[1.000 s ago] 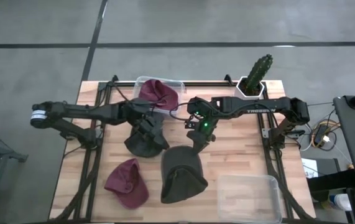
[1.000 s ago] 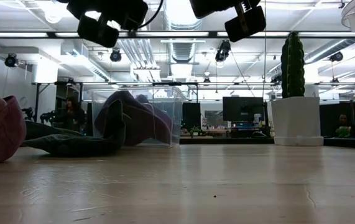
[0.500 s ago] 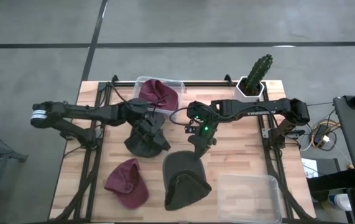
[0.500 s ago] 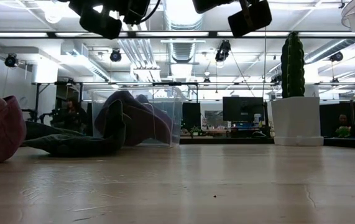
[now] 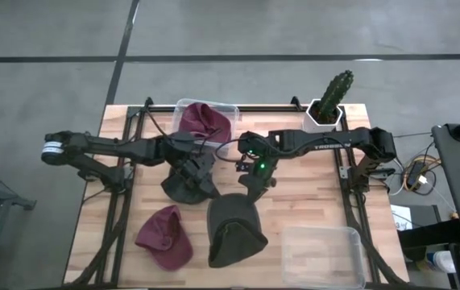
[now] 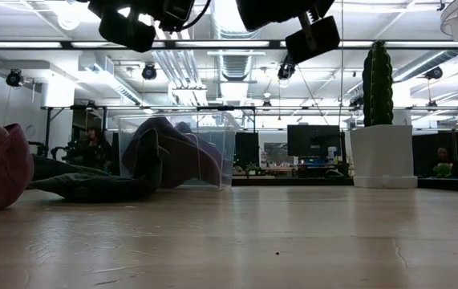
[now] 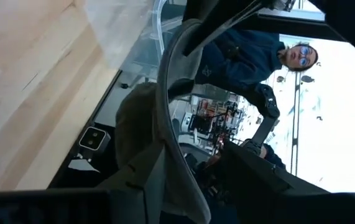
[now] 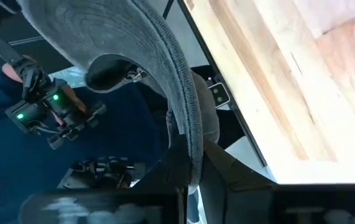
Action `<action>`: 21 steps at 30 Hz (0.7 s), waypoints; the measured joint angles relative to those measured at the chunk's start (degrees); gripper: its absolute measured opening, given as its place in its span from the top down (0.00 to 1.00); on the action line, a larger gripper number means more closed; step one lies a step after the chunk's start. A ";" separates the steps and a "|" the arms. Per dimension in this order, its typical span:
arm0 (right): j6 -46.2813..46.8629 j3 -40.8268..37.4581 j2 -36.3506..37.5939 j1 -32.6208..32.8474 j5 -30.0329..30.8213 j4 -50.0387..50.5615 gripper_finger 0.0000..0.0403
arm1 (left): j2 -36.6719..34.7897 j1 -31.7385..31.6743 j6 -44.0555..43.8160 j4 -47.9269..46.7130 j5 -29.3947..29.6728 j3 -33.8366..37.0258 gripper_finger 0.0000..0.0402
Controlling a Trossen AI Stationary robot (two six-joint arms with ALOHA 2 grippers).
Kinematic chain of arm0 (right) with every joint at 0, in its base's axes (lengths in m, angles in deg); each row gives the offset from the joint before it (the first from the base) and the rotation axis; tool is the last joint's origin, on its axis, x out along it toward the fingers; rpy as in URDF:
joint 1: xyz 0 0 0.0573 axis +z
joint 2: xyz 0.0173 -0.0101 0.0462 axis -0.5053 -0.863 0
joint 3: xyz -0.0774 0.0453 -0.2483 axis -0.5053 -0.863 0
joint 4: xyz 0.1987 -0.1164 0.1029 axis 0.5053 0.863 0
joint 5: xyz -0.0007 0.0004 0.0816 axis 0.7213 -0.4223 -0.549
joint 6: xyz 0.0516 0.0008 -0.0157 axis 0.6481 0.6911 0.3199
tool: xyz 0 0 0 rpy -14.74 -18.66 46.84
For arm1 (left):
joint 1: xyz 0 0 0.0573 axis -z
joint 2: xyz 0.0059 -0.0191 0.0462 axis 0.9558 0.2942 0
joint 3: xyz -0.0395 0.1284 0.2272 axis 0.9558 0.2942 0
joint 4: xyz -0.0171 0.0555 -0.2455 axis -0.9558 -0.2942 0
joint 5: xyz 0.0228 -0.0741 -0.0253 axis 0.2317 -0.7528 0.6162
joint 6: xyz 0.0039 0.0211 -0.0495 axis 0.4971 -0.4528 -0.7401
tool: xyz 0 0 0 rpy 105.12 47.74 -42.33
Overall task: Pick and place caps into container
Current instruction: Put the bottom black cap into the bottom transparent container
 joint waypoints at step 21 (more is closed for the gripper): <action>0.85 0.00 0.34 -0.48 0.13 -4.75 0.97 | 2.61 0.37 1.30 -1.13 -2.18 0.13 0.97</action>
